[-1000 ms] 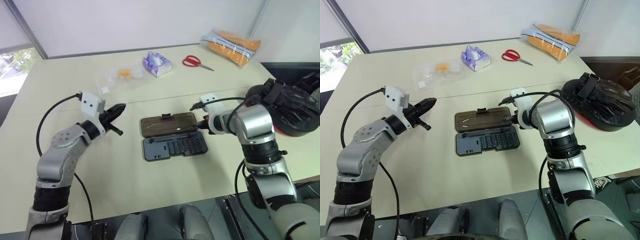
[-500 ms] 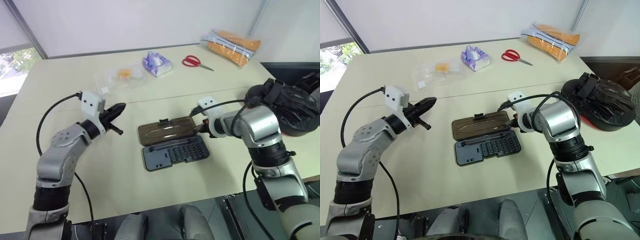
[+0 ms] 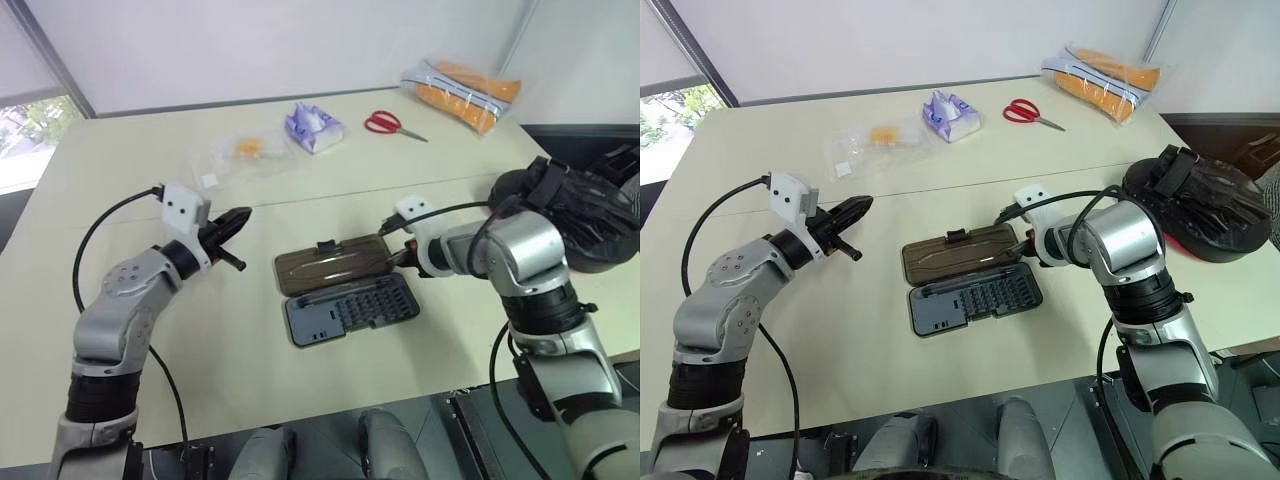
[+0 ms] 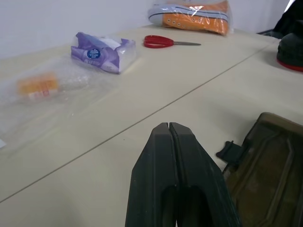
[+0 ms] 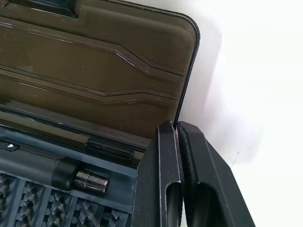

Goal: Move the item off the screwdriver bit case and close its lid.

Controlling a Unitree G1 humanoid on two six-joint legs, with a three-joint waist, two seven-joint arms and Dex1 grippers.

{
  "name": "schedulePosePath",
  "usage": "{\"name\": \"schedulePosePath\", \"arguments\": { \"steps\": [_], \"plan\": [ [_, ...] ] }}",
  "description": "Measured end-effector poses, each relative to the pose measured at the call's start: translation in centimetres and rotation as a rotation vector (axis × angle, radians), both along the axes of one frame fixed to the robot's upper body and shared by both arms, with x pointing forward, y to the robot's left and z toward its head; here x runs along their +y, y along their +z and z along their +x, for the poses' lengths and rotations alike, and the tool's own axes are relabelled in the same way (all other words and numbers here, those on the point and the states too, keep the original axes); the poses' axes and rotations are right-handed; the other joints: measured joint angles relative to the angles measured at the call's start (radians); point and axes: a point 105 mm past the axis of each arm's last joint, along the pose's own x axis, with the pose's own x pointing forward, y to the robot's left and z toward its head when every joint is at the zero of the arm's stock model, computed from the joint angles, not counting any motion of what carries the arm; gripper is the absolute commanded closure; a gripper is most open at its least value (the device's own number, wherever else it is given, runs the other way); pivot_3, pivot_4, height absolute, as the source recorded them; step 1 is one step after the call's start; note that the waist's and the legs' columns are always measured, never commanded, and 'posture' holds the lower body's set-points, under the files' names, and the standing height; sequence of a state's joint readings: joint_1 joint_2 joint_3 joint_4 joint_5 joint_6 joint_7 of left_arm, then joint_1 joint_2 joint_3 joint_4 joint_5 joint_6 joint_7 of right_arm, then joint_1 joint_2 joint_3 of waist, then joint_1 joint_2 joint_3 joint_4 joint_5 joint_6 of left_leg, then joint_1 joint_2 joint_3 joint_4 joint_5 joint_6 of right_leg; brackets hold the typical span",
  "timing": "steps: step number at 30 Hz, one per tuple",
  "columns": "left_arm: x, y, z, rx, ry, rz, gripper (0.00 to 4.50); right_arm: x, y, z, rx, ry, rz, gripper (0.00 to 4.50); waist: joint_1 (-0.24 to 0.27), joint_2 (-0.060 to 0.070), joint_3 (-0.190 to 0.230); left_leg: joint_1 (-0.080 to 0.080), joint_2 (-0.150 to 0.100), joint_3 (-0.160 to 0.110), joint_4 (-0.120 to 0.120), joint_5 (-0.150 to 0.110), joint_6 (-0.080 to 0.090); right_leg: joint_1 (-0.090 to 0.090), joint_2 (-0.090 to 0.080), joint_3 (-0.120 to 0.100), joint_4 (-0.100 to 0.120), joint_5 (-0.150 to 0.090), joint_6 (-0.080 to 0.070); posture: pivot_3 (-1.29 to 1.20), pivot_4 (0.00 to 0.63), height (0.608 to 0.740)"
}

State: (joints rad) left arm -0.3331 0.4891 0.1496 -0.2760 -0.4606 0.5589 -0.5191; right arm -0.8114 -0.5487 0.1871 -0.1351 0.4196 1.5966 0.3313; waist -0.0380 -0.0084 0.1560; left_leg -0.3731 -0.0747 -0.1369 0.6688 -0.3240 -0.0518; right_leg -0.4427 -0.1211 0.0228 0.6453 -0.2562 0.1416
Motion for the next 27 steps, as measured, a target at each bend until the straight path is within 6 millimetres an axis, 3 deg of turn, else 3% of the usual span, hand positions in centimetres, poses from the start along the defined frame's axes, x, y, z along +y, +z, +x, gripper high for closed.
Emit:
{"name": "schedulePosePath", "arguments": {
  "steps": [27],
  "plan": [
    [0.0, 0.0, 0.0, 0.001, -0.002, 0.000, 4.50, -1.0, -0.2, -1.1, -0.008, -0.014, -0.009, 4.46, 0.026, 0.000, 0.000, 0.000, 0.000, 0.001, 0.000, 0.000, 0.000, 0.001, 0.000, 0.000, -0.002, 0.000, 0.000, 0.00, 0.150, 0.740]
  ]
}}
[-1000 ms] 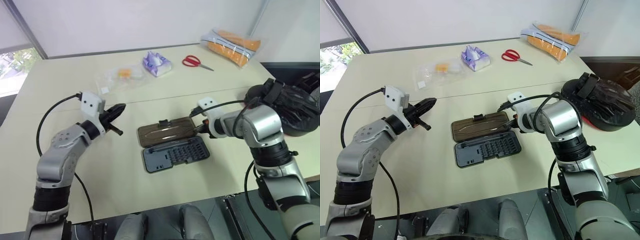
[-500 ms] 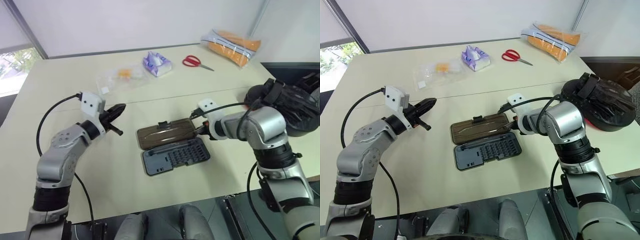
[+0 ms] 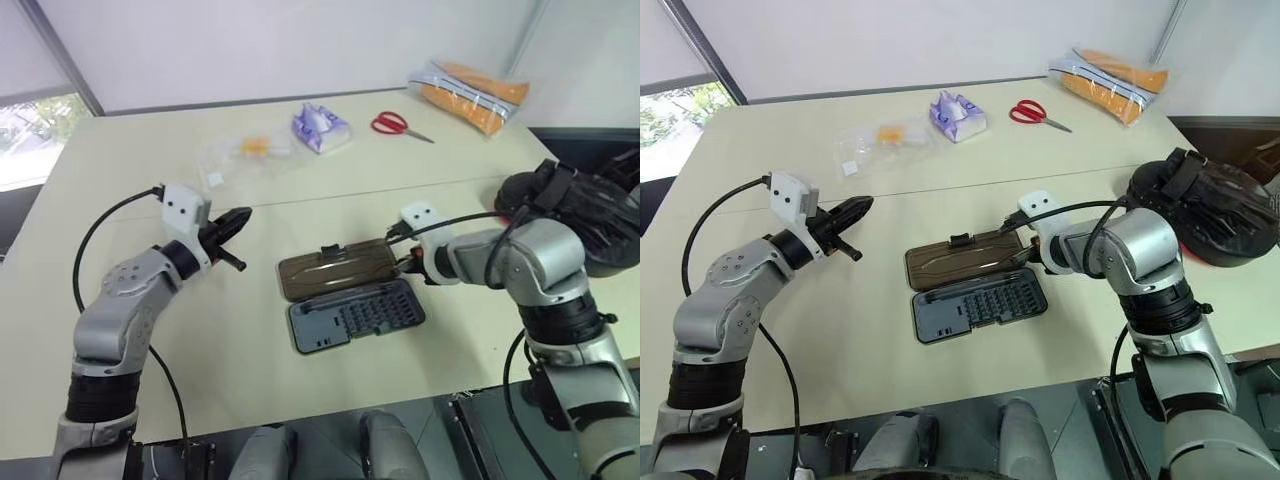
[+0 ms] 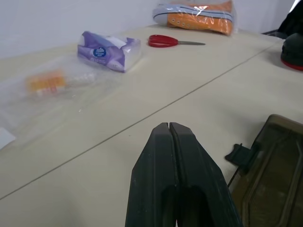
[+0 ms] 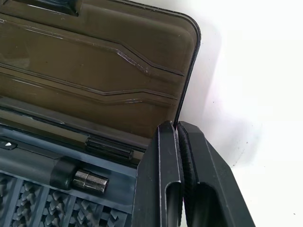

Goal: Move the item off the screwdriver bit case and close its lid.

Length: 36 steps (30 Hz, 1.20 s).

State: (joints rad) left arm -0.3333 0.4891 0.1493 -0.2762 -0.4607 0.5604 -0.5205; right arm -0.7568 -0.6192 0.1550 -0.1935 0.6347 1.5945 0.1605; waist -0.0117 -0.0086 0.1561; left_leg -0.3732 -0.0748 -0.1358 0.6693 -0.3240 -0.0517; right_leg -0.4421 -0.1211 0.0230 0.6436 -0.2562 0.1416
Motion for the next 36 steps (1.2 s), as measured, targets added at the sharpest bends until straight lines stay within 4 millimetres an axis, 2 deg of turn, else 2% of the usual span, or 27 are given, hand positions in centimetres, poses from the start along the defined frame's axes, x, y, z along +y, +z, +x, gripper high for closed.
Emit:
{"name": "schedulePosePath", "arguments": {
  "steps": [13, 23, 26, 28, 30, 31, 33, 36],
  "plan": [
    [0.0, 0.0, 0.0, -0.001, -0.002, 0.001, 4.50, -1.1, -0.1, -1.2, 0.034, -0.002, 0.013, 4.46, 0.001, 0.000, 0.000, 0.000, 0.000, 0.000, 0.000, 0.000, 0.000, 0.001, 0.000, 0.000, -0.002, 0.000, 0.000, 0.00, 0.150, 0.740],
    [-0.1, 0.0, 0.0, 0.000, -0.005, 0.001, 4.50, -0.8, 0.0, -1.8, 0.019, 0.022, -0.027, 4.46, -0.001, 0.000, 0.000, 0.000, 0.000, 0.001, 0.000, 0.000, 0.000, 0.001, 0.000, 0.000, -0.004, 0.000, 0.000, 0.00, 0.150, 0.740],
    [-0.2, -0.1, 0.0, 0.002, -0.008, 0.003, 4.50, -0.8, -0.3, -1.9, 0.015, 0.021, -0.035, 3.63, 0.000, 0.000, 0.000, 0.000, 0.000, 0.001, 0.000, 0.000, 0.000, 0.002, 0.000, 0.000, -0.004, 0.000, 0.000, 0.00, 0.150, 0.740],
    [-0.3, -0.1, 0.0, 0.003, -0.009, 0.003, 4.50, -0.8, -0.5, -1.9, 0.013, 0.016, -0.040, 2.65, 0.000, 0.000, 0.000, 0.000, 0.000, 0.001, 0.000, 0.000, 0.000, 0.002, 0.000, 0.000, -0.004, 0.000, 0.000, 0.00, 0.150, 0.740],
    [-0.3, -0.1, 0.0, 0.003, -0.009, 0.003, 4.50, -1.1, -0.4, -1.7, 0.001, 0.004, -0.050, 1.47, -0.001, 0.000, 0.000, 0.000, 0.000, 0.001, 0.000, 0.000, 0.000, 0.002, 0.001, 0.000, -0.004, 0.000, 0.000, 0.00, 0.150, 0.740],
    [-0.3, -0.1, 0.0, 0.003, -0.009, 0.003, 4.50, -1.1, -0.3, -1.7, -0.002, -0.001, -0.052, 1.15, -0.001, 0.000, 0.000, 0.000, 0.000, 0.001, 0.000, 0.000, 0.000, 0.002, 0.001, 0.000, -0.004, 0.000, 0.000, 0.00, 0.150, 0.740],
    [-0.3, -0.1, 0.0, 0.003, -0.011, 0.003, 4.50, -1.4, -0.2, -1.6, -0.011, -0.016, -0.058, 0.09, -0.001, 0.000, 0.000, 0.000, 0.001, 0.001, 0.000, 0.000, 0.000, 0.002, 0.001, 0.000, -0.004, 0.000, 0.000, 0.00, 0.150, 0.740],
    [-0.4, -0.1, -0.1, 0.005, -0.025, 0.003, 4.50, -1.4, -0.2, -1.6, -0.014, -0.016, -0.052, 0.09, -0.005, 0.000, 0.000, 0.000, 0.001, 0.001, -0.001, 0.000, 0.000, 0.001, 0.001, 0.000, -0.004, 0.000, 0.000, 0.00, 0.150, 0.740]
  ]
}}
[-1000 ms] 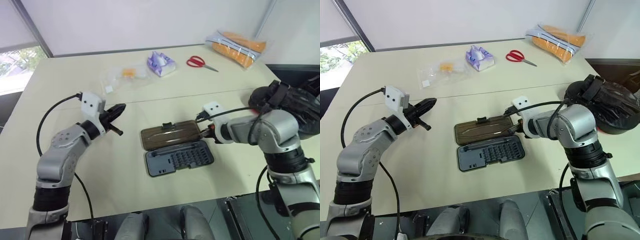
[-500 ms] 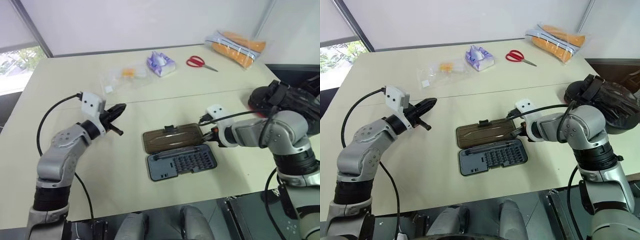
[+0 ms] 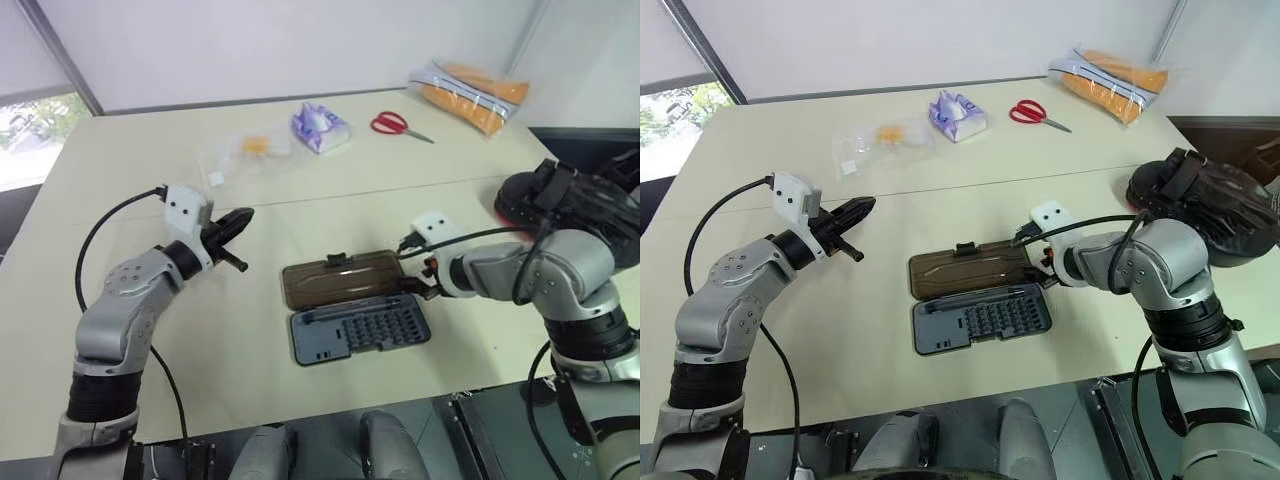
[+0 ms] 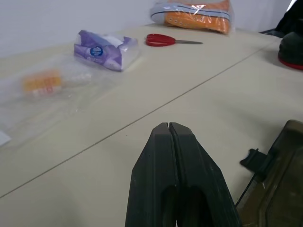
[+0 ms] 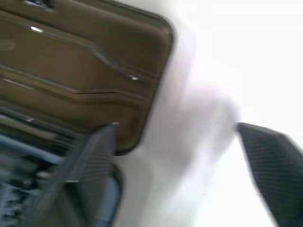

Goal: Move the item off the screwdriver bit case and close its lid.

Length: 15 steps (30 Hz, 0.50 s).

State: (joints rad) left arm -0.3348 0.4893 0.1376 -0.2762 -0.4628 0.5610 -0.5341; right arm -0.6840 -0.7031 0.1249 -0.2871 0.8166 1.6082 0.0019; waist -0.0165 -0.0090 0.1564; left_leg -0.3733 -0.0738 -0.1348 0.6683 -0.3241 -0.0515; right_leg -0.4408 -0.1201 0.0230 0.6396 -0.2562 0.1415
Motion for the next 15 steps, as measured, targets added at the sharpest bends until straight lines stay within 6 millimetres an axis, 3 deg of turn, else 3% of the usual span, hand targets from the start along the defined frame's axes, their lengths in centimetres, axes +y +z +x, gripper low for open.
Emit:
{"name": "schedulePosePath", "arguments": {
  "steps": [8, 15],
  "plan": [
    [-0.8, -0.1, -0.9, 0.035, -0.107, -0.020, 4.50, 1.2, 1.3, 0.3, -0.049, 0.019, 0.112, 0.09, 0.003, 0.000, 0.000, 0.000, 0.000, 0.000, 0.000, 0.000, 0.000, 0.000, 0.000, 0.000, 0.000, 0.000, 0.000, 0.00, 0.150, 0.740],
    [-3.6, 0.5, -3.6, 0.127, -0.415, -0.035, 4.50, 2.1, 5.5, 1.6, -0.313, 0.057, 0.204, 0.09, 0.003, 0.000, 0.000, 0.000, 0.000, 0.000, 0.000, 0.000, 0.000, 0.000, 0.000, 0.000, 0.000, 0.000, 0.000, 0.00, 0.150, 0.740]
  ]
}}
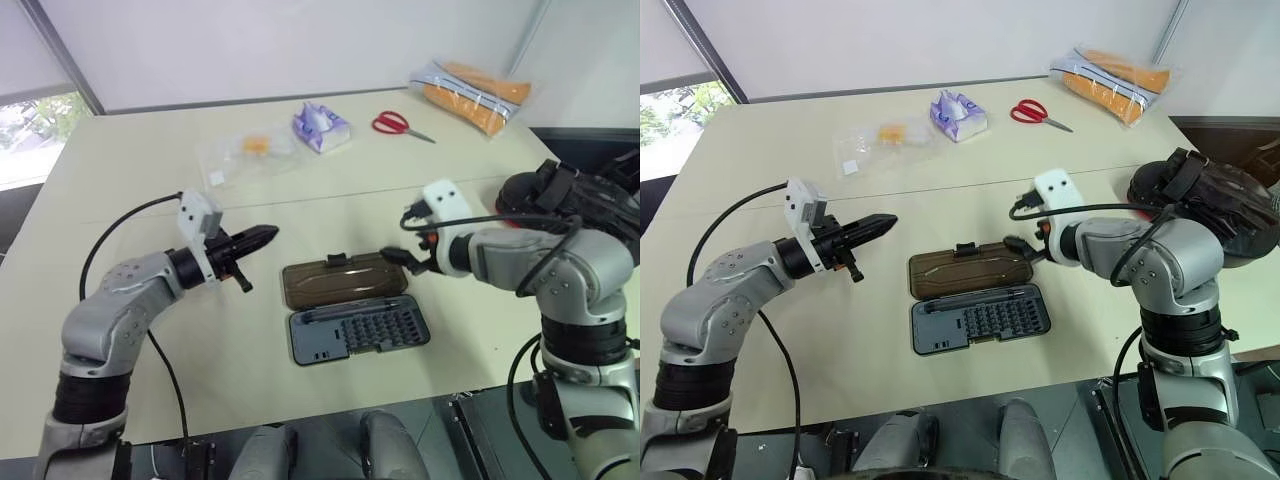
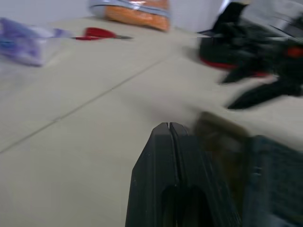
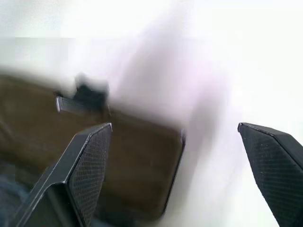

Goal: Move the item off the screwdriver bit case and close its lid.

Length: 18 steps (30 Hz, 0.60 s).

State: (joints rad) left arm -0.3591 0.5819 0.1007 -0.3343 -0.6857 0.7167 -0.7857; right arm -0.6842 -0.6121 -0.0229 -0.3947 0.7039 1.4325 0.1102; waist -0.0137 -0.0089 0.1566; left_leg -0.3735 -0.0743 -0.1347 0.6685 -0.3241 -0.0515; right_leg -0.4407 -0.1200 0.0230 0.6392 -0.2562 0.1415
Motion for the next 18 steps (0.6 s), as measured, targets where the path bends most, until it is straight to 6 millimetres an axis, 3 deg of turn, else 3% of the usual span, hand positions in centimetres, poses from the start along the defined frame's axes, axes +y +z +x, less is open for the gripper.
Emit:
{"name": "schedulePosePath", "arguments": {
  "steps": [5, 11, 18],
  "plan": [
    [-2.5, -2.5, -2.7, 0.071, -0.286, 0.154, 4.50, 0.8, 1.5, 1.0, -0.139, 0.075, 0.006, 0.09, -0.006, 0.000, 0.000, 0.001, 0.000, 0.003, -0.001, 0.000, 0.000, 0.000, 0.001, 0.000, 0.000, 0.000, 0.000, 0.00, 0.150, 0.740],
    [-3.2, -5.9, -3.4, 0.158, -0.420, 0.221, 4.50, 1.4, 0.2, 2.4, -0.094, 0.176, 0.045, 0.09, -0.007, 0.000, 0.000, 0.000, 0.001, 0.003, -0.001, 0.000, 0.000, 0.000, 0.001, 0.000, -0.001, 0.000, 0.000, 0.00, 0.150, 0.740],
    [-3.5, -7.3, -4.3, 0.181, -0.517, 0.267, 4.50, 3.2, -0.5, 3.4, -0.117, 0.271, 0.013, 0.09, -0.006, 0.000, 0.000, 0.000, 0.001, 0.001, -0.001, 0.000, 0.000, 0.000, 0.001, 0.000, -0.001, 0.000, 0.000, 0.00, 0.150, 0.740]
  ]
}}
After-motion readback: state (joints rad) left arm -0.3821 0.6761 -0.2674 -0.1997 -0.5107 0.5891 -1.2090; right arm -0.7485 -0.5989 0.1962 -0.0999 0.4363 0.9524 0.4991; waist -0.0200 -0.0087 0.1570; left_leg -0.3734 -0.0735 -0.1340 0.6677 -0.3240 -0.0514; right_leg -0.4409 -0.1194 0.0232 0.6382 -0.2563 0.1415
